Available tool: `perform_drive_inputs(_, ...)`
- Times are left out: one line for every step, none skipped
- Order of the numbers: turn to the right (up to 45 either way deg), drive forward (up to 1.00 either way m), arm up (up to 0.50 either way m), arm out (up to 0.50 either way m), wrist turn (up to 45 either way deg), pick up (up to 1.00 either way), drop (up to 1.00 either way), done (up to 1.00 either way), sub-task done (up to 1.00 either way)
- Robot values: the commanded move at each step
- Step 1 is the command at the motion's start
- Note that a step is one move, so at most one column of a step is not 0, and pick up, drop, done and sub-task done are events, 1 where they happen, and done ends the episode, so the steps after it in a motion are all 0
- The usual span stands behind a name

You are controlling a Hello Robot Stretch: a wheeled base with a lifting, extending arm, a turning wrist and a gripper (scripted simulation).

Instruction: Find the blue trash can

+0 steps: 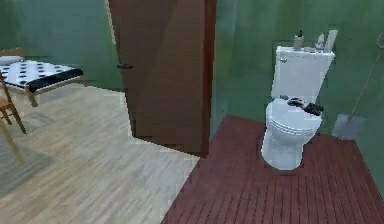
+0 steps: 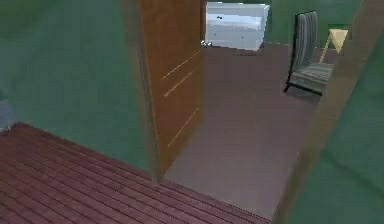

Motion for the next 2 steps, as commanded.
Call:
perform_drive_inputs(-18.0, 0.0, 0.0, 0.0, 0.0, 0.0, 0.0, 0.0, 0.0)
perform_drive_inputs(0.0, 0.4, 0.0, 0.0, 0.0, 0.0, 0.0, 0.0, 0.0)
